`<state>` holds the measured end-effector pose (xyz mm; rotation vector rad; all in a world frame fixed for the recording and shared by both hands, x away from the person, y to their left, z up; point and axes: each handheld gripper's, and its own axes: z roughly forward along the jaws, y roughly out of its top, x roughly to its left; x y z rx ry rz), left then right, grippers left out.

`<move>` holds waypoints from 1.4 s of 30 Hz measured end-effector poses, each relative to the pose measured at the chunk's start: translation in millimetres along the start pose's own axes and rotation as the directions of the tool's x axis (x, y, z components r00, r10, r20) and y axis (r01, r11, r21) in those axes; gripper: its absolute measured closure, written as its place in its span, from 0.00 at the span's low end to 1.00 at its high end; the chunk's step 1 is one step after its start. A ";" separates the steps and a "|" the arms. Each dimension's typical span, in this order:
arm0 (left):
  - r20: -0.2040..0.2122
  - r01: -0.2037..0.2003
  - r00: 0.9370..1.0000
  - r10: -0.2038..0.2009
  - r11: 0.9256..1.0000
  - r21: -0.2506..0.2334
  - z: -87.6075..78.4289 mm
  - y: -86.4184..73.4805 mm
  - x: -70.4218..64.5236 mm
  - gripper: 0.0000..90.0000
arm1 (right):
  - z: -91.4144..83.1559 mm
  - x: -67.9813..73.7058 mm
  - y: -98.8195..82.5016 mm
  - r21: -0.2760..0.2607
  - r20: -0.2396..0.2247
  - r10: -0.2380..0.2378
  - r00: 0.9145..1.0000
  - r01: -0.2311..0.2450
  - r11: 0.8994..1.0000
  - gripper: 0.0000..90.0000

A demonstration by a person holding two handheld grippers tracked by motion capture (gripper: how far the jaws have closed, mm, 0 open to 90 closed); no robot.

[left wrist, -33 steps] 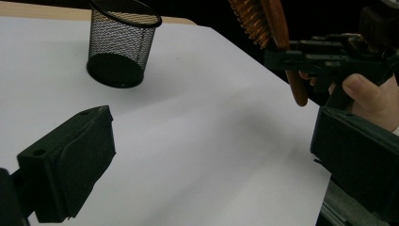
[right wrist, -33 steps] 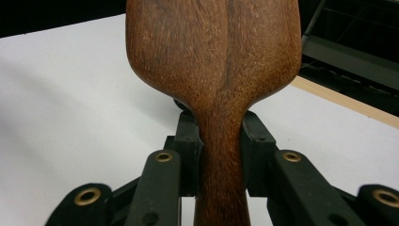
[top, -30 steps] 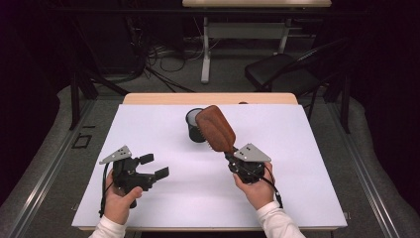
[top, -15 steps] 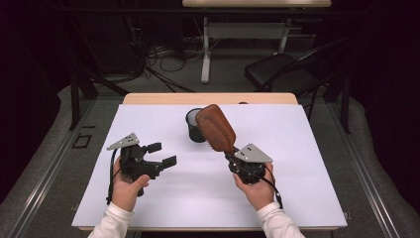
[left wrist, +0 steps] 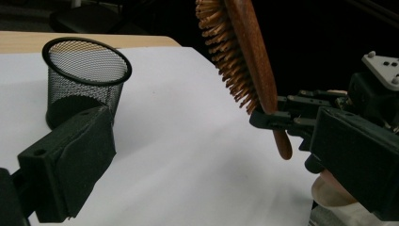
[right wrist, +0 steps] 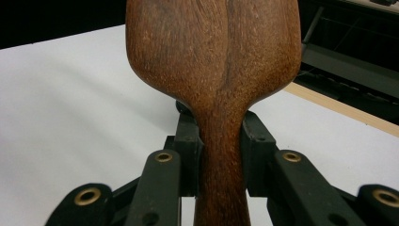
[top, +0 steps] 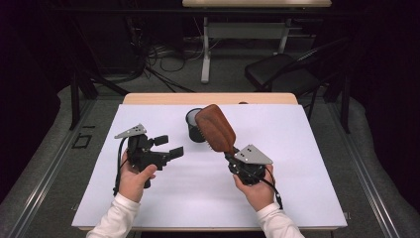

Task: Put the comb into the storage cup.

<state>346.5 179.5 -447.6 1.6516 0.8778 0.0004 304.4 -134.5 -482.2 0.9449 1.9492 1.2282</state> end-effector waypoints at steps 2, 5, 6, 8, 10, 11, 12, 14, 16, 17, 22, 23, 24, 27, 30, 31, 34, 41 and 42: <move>0.003 0.001 1.000 -0.001 1.000 0.003 2.9 3.3 -0.9 0.01 | -0.4 0.5 0.2 -0.005 -0.002 0.002 1.000 -0.002 1.000 0.80; 0.013 0.008 1.000 -0.008 1.000 0.004 7.7 8.4 -3.1 0.01 | -0.6 1.0 0.4 -0.007 -0.003 0.001 1.000 -0.001 1.000 0.80; 0.019 0.008 1.000 -0.008 1.000 0.007 9.8 10.4 -3.7 0.01 | -0.6 1.2 0.5 -0.007 -0.004 0.000 1.000 0.000 1.000 0.80; 0.024 0.011 1.000 -0.012 1.000 0.015 14.3 14.3 -4.9 0.01 | -0.5 2.3 0.5 -0.005 -0.008 -0.003 1.000 0.003 1.000 0.80; 0.033 0.018 0.999 -0.018 1.000 0.018 17.6 16.7 -5.4 0.01 | -0.5 2.9 0.6 -0.007 -0.007 -0.004 1.000 0.004 1.000 0.80; 0.034 0.019 0.999 -0.020 1.000 0.022 19.2 18.1 -5.8 0.01 | -0.5 3.5 0.7 -0.009 -0.008 -0.004 1.000 0.004 1.000 0.80; 0.034 0.019 0.999 -0.020 1.000 0.022 19.2 18.1 -5.8 0.01 | -0.5 3.9 0.8 -0.010 -0.010 -0.004 1.000 0.004 1.000 0.80; 0.031 0.019 0.999 -0.020 0.999 0.026 23.5 22.0 -6.9 0.02 | -0.8 4.6 1.0 -0.011 -0.012 -0.006 1.000 0.006 1.000 0.80; 0.034 0.021 0.999 -0.022 0.999 0.027 25.0 23.2 -7.1 0.03 | -0.8 5.0 1.1 -0.011 -0.013 -0.006 1.000 0.006 1.000 0.80; 0.032 0.024 0.999 -0.025 0.999 0.026 26.5 24.2 -7.5 0.03 | -0.8 5.1 1.1 -0.011 -0.013 -0.006 1.000 0.006 1.000 0.80; 0.033 0.027 0.999 -0.028 0.999 0.038 34.5 29.9 -9.3 0.03 | -0.9 5.8 1.2 -0.016 -0.013 -0.007 1.000 0.007 1.000 0.80; 0.035 0.027 0.999 -0.028 0.999 0.041 37.7 32.1 -10.2 0.03 | -1.1 6.1 1.4 -0.018 -0.014 -0.007 1.000 0.007 1.000 0.80; 0.037 0.029 0.999 -0.031 0.999 0.043 39.3 33.1 -10.7 0.03 | -1.2 6.2 1.4 -0.019 -0.014 -0.009 1.000 0.008 1.000 0.80; 0.038 0.033 0.999 -0.035 0.998 0.053 44.6 35.6 -11.8 0.03 | -1.1 6.6 1.4 -0.019 -0.014 -0.010 1.000 0.010 1.000 0.80; 0.041 0.034 0.998 -0.037 0.998 0.058 48.1 37.2 -12.6 0.03 | -1.1 7.0 1.3 -0.019 -0.015 -0.010 1.000 0.010 1.000 0.80; 0.044 0.033 0.998 -0.036 0.998 0.062 49.8 38.1 -13.0 0.03 | -1.1 6.9 1.4 -0.020 -0.016 -0.010 1.000 0.010 1.000 0.80; 0.047 0.037 0.998 -0.040 0.997 0.067 56.8 41.0 -15.3 0.03 | -1.2 6.9 1.5 -0.022 -0.016 -0.009 1.000 0.009 1.000 0.80; 0.045 0.034 0.998 -0.038 0.996 0.084 68.1 45.5 -17.6 0.04 | -2.0 8.0 2.0 -0.026 -0.020 -0.011 1.000 0.011 1.000 0.80; 0.045 0.034 0.998 -0.038 0.996 0.084 68.1 45.5 -17.6 0.04 | -2.1 8.3 2.1 -0.027 -0.020 -0.012 1.000 0.012 1.000 0.80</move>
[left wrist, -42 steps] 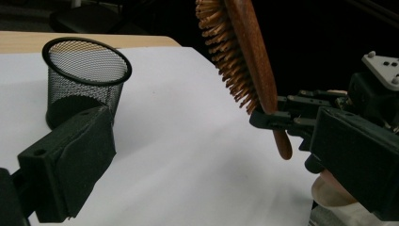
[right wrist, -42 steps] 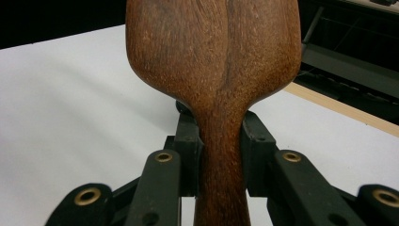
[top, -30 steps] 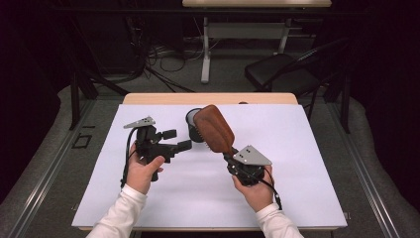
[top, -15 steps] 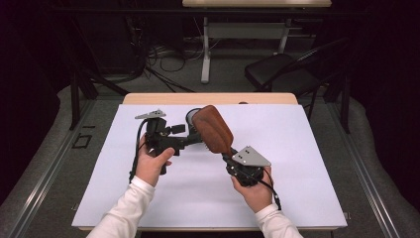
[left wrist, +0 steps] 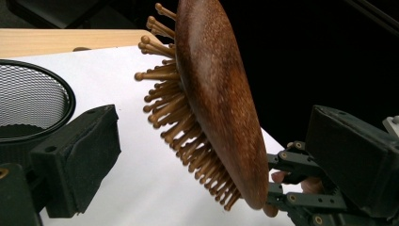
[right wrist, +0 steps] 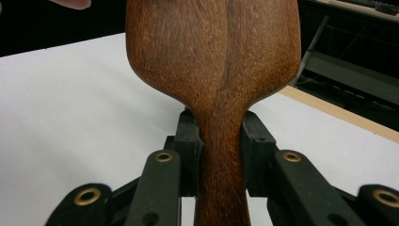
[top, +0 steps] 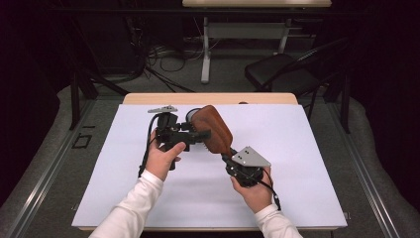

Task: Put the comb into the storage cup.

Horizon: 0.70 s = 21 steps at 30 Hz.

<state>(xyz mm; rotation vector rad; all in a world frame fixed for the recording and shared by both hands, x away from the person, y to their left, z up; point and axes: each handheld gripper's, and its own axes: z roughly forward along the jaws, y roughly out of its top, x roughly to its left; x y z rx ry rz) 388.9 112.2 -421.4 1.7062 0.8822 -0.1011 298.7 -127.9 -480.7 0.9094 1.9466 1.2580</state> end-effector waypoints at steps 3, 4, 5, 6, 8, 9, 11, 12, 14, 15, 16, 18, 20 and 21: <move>0.005 0.012 1.000 -0.012 1.000 -0.002 4.5 1.4 0.3 0.05 | -0.2 0.5 0.2 0.000 -0.002 -0.001 1.000 0.001 1.000 0.80; 0.005 0.012 1.000 -0.012 1.000 -0.002 4.5 1.4 0.3 0.05 | -0.4 0.5 0.3 0.000 -0.001 -0.001 1.000 0.001 1.000 0.80; 0.008 0.016 1.000 -0.016 1.000 -0.002 5.4 1.7 1.0 0.05 | -0.4 0.6 0.4 -0.001 -0.003 0.000 1.000 0.000 1.000 0.80; 0.010 0.021 1.000 -0.021 1.000 -0.002 6.3 1.8 1.4 0.06 | -0.6 0.7 0.5 -0.001 -0.003 0.000 1.000 0.000 1.000 0.80; 0.013 0.031 0.999 -0.031 1.000 -0.001 8.8 2.1 2.6 0.06 | -0.7 0.8 0.6 -0.005 -0.002 -0.001 1.000 0.001 1.000 0.80; 0.012 0.033 0.999 -0.033 0.999 0.001 9.5 2.3 2.9 0.06 | -1.0 0.9 0.7 -0.003 -0.003 -0.002 1.000 0.002 1.000 0.80; 0.015 0.035 0.999 -0.035 0.999 0.004 11.4 2.1 3.1 0.07 | -0.9 1.2 0.8 -0.007 -0.004 -0.003 1.000 0.003 1.000 0.80; 0.015 0.035 0.999 -0.035 0.999 0.004 11.4 2.1 3.1 0.07 | -0.9 1.3 0.9 -0.007 -0.006 -0.003 1.000 0.003 1.000 0.80; 0.023 0.043 0.999 -0.043 0.999 0.011 13.4 2.0 3.1 0.07 | -0.9 1.9 0.9 -0.007 -0.005 -0.002 1.000 0.002 1.000 0.80; 0.033 0.047 0.998 -0.048 0.999 0.016 15.2 1.9 3.7 0.07 | -0.8 1.9 0.9 -0.008 -0.006 -0.003 1.000 0.003 1.000 0.80; 0.033 0.047 0.998 -0.048 0.999 0.016 15.2 1.9 3.7 0.07 | -0.8 2.0 0.9 -0.009 -0.005 -0.004 1.000 0.004 1.000 0.80; 0.043 0.059 0.997 -0.059 0.998 0.019 17.7 1.6 4.2 0.08 | -0.9 2.1 0.9 -0.011 -0.005 -0.005 1.000 0.005 1.000 0.80; 0.045 0.064 0.997 -0.065 0.998 0.022 19.0 1.5 4.1 0.09 | -1.0 2.2 1.0 -0.012 -0.007 -0.003 1.000 0.003 1.000 0.80; 0.048 0.065 0.997 -0.066 0.998 0.023 19.7 1.4 4.0 0.09 | -1.1 2.2 1.0 -0.013 -0.007 -0.004 1.000 0.004 1.000 0.80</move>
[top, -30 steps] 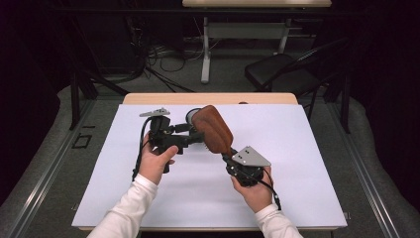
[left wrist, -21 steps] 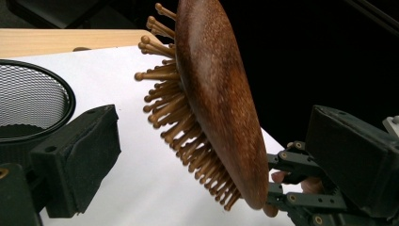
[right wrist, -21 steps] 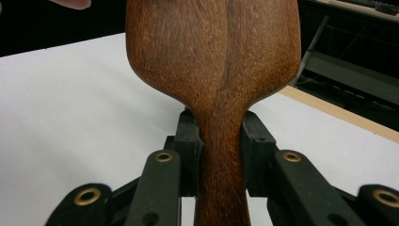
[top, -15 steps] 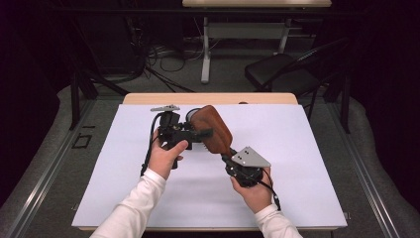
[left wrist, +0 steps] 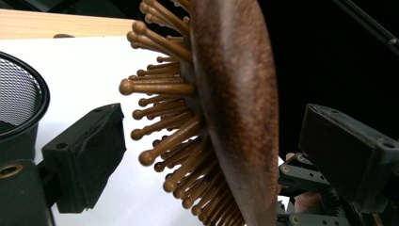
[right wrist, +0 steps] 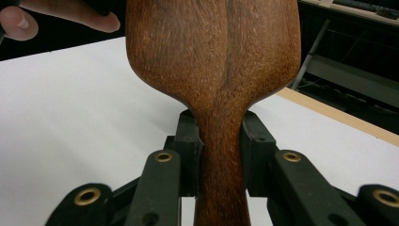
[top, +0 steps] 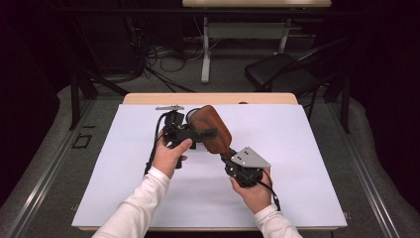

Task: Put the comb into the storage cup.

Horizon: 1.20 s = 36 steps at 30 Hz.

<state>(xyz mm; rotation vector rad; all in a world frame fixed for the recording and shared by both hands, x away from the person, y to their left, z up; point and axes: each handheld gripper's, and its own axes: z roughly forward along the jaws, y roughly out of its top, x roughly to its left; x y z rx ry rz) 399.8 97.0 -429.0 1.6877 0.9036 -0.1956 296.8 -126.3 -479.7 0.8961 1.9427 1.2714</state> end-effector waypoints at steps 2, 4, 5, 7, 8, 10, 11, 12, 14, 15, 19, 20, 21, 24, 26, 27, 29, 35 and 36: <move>0.001 0.000 1.000 0.000 1.000 0.002 1.7 -0.2 -0.3 0.09 | -0.1 -0.1 0.0 0.001 0.000 0.001 1.000 -0.001 1.000 0.80; 0.004 -0.001 1.000 0.001 1.000 0.006 3.2 -0.4 -0.7 0.10 | -0.2 -0.1 0.1 0.002 -0.001 0.003 1.000 -0.003 1.000 0.80; 0.002 -0.003 1.000 0.003 1.000 0.006 4.1 -0.6 -1.0 0.11 | -0.2 -0.1 0.1 0.002 -0.001 0.004 1.000 -0.004 1.000 0.80; 0.004 0.003 1.000 -0.003 1.000 0.007 5.9 -0.7 -1.8 0.11 | -0.2 0.2 0.1 0.000 -0.003 0.004 1.000 -0.004 1.000 0.80; 0.005 0.002 1.000 -0.002 1.000 0.007 6.6 -0.7 -1.9 0.11 | -0.1 0.2 0.1 -0.001 -0.003 0.003 1.000 -0.003 1.000 0.80; 0.005 0.001 1.000 -0.001 1.000 0.005 7.9 -0.7 -2.1 0.11 | -0.1 0.3 0.1 -0.001 -0.003 0.003 1.000 -0.003 1.000 0.80; 0.006 0.001 1.000 -0.001 1.000 0.007 8.4 -0.7 -2.1 0.12 | -0.1 0.5 0.0 -0.001 -0.002 0.002 1.000 -0.002 1.000 0.80; 0.009 0.003 1.000 -0.003 1.000 0.006 9.0 -0.8 -2.3 0.12 | -0.1 0.7 0.0 -0.002 -0.003 0.002 1.000 -0.002 1.000 0.80; 0.010 0.007 1.000 -0.007 1.000 0.006 9.7 -0.9 -2.6 0.13 | -0.1 0.9 0.0 -0.001 -0.004 0.001 1.000 -0.001 1.000 0.80; 0.011 0.007 1.000 -0.007 1.000 0.006 10.6 -1.1 -2.7 0.14 | -0.1 1.1 0.0 -0.002 -0.004 0.001 1.000 -0.001 1.000 0.80; 0.012 0.008 1.000 -0.008 1.000 0.003 10.9 -1.4 -2.7 0.17 | 0.0 1.4 -0.1 -0.002 -0.005 -0.003 1.000 0.003 1.000 0.80; 0.010 0.010 1.000 -0.010 1.000 -0.002 10.6 -1.4 -3.0 0.17 | 0.1 1.5 -0.2 -0.003 -0.005 -0.002 1.000 0.002 1.000 0.80; 0.011 0.012 1.000 -0.011 1.000 -0.004 10.4 -1.3 -3.0 0.18 | 0.0 1.6 -0.2 -0.003 -0.006 -0.002 1.000 0.002 1.000 0.80; 0.015 0.016 1.000 -0.016 1.000 -0.007 10.0 -1.1 -2.6 0.18 | 0.0 2.0 -0.3 -0.004 -0.006 -0.004 1.000 0.004 1.000 0.80; 0.019 0.020 1.000 -0.019 1.000 -0.009 10.2 -1.2 -2.4 0.18 | 0.1 2.2 -0.3 -0.003 -0.006 -0.004 1.000 0.004 1.000 0.80; 0.020 0.021 1.000 -0.021 1.000 -0.008 10.4 -1.3 -2.4 0.18 | 0.1 2.4 -0.4 -0.002 -0.006 -0.004 1.000 0.004 1.000 0.80; 0.018 0.021 1.000 -0.021 1.000 -0.007 10.7 -1.4 -2.6 0.19 | 0.4 3.1 -0.7 -0.003 -0.007 -0.009 1.000 0.009 1.000 0.80; 0.011 0.028 1.000 -0.028 1.000 -0.008 10.4 -1.8 -3.6 0.25 | 0.8 3.9 -1.2 -0.001 -0.010 -0.011 1.000 0.011 1.000 0.80; 0.006 0.021 1.000 -0.021 1.000 -0.012 10.3 -2.0 -3.7 0.26 | 0.8 3.9 -1.2 -0.002 -0.010 -0.012 1.000 0.012 1.000 0.80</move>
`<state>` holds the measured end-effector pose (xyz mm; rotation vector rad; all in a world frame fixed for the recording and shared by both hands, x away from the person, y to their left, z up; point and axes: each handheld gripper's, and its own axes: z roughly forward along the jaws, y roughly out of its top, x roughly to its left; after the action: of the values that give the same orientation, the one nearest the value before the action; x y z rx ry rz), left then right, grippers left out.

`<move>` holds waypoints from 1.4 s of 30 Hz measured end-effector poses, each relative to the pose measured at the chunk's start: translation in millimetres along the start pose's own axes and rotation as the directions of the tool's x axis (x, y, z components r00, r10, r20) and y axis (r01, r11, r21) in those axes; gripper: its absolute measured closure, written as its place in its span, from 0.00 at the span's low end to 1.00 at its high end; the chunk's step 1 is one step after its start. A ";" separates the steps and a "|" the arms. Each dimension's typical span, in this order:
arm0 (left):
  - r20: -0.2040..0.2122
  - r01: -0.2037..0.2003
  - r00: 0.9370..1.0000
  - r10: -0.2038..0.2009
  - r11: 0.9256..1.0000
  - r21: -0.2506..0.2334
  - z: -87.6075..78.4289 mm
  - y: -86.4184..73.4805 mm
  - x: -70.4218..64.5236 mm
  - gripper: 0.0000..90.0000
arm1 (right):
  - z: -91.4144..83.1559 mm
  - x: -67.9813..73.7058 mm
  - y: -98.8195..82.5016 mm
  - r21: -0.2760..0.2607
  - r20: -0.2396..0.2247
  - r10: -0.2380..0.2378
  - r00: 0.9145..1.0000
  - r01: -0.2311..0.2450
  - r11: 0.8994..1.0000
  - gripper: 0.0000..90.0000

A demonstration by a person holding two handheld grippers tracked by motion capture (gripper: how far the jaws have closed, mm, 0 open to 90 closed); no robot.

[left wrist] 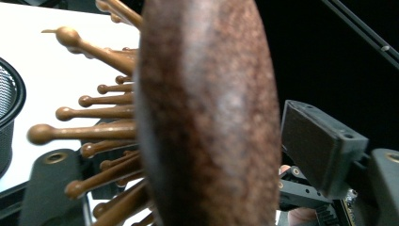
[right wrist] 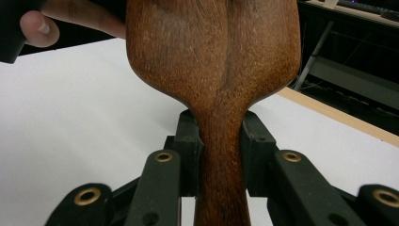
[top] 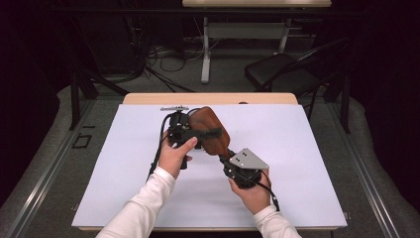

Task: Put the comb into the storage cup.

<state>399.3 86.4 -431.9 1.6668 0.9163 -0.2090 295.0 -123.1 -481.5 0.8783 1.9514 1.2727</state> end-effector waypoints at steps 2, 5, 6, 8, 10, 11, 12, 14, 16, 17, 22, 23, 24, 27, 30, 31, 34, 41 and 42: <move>0.003 0.002 1.000 -0.002 1.000 -0.004 -0.5 -0.3 -0.2 0.27 | -0.2 0.0 0.0 0.000 0.002 0.000 1.000 0.000 1.000 0.80; 0.005 0.004 1.000 -0.004 1.000 0.000 -1.1 -0.4 0.3 0.30 | -0.1 -0.3 -0.1 -0.003 0.003 0.002 1.000 -0.002 1.000 0.80; 0.005 0.004 1.000 -0.004 1.000 0.000 -1.1 -0.4 0.3 0.32 | -0.2 -0.2 -0.1 -0.003 0.003 0.003 1.000 -0.002 1.000 0.80; -0.003 0.005 1.000 -0.005 1.000 -0.008 -1.8 -1.0 0.5 0.35 | -0.5 0.1 0.0 -0.004 0.003 0.001 1.000 -0.001 1.000 0.80; -0.001 0.009 1.000 -0.009 1.000 -0.010 -1.8 -1.1 0.6 0.36 | -0.6 0.2 0.1 -0.005 0.003 0.000 1.000 0.000 1.000 0.80; 0.005 0.022 1.000 -0.022 1.000 -0.016 -2.0 -1.4 1.1 0.37 | -0.7 0.3 0.1 -0.005 0.003 0.000 1.000 0.000 1.000 0.80; 0.005 0.022 1.000 -0.022 1.000 -0.016 -2.0 -1.4 1.1 0.38 | -0.7 0.3 0.1 -0.005 0.003 0.000 1.000 0.000 1.000 0.80; 0.008 0.028 1.000 -0.028 0.999 -0.017 -2.4 -1.5 2.0 0.39 | -0.7 0.2 0.1 -0.005 0.003 0.001 1.000 -0.001 1.000 0.80; 0.010 0.033 0.999 -0.033 0.999 -0.017 -3.0 -1.7 3.0 0.42 | -0.7 0.3 0.0 -0.004 0.002 0.003 1.000 -0.003 1.000 0.80; 0.020 0.038 0.999 -0.038 0.999 -0.019 -3.4 -1.7 3.8 0.43 | -0.7 0.2 0.0 -0.004 0.001 0.003 1.000 -0.003 1.000 0.80; 0.022 0.036 0.999 -0.036 0.999 -0.026 -3.8 -1.6 3.6 0.43 | -0.9 0.2 0.0 -0.007 0.000 0.003 1.000 -0.003 1.000 0.80; 0.021 0.036 0.999 -0.035 0.999 -0.028 -3.8 -1.7 3.4 0.44 | -0.8 0.2 0.0 -0.008 -0.001 0.004 1.000 -0.004 1.000 0.80; 0.023 0.035 0.999 -0.034 0.999 -0.028 -3.7 -1.8 3.4 0.44 | -0.8 0.2 0.0 -0.008 -0.001 0.004 1.000 -0.004 1.000 0.80; 0.025 0.043 0.999 -0.042 0.999 -0.022 -3.7 -1.9 3.6 0.44 | -0.9 0.1 -0.2 -0.007 -0.001 0.003 1.000 -0.003 1.000 0.80; 0.023 0.060 0.998 -0.060 0.998 -0.016 -4.4 -2.2 3.9 0.44 | -0.5 0.5 -0.5 -0.003 -0.003 0.001 1.000 -0.001 1.000 0.80; 0.026 0.064 0.998 -0.064 0.998 -0.015 -4.4 -2.2 4.1 0.45 | -0.2 0.7 -0.8 -0.006 -0.001 0.000 1.000 0.000 1.000 0.80; 0.034 0.075 0.997 -0.075 0.997 -0.016 -4.8 -2.4 5.3 0.46 | 0.0 0.9 -1.0 -0.005 -0.002 0.001 1.000 -0.001 1.000 0.80; 0.050 0.112 0.993 -0.111 0.994 -0.017 -5.5 -3.4 6.4 0.48 | 0.1 1.1 -1.3 -0.008 -0.002 -0.002 1.000 0.002 1.000 0.80; 0.050 0.112 0.993 -0.111 0.994 -0.017 -5.6 -3.5 6.4 0.48 | 0.2 1.2 -1.4 -0.008 -0.002 -0.003 1.000 0.003 1.000 0.80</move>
<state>399.5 94.4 -436.4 1.5867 0.9722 -0.3144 294.2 -122.5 -483.0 0.8704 1.9470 1.2797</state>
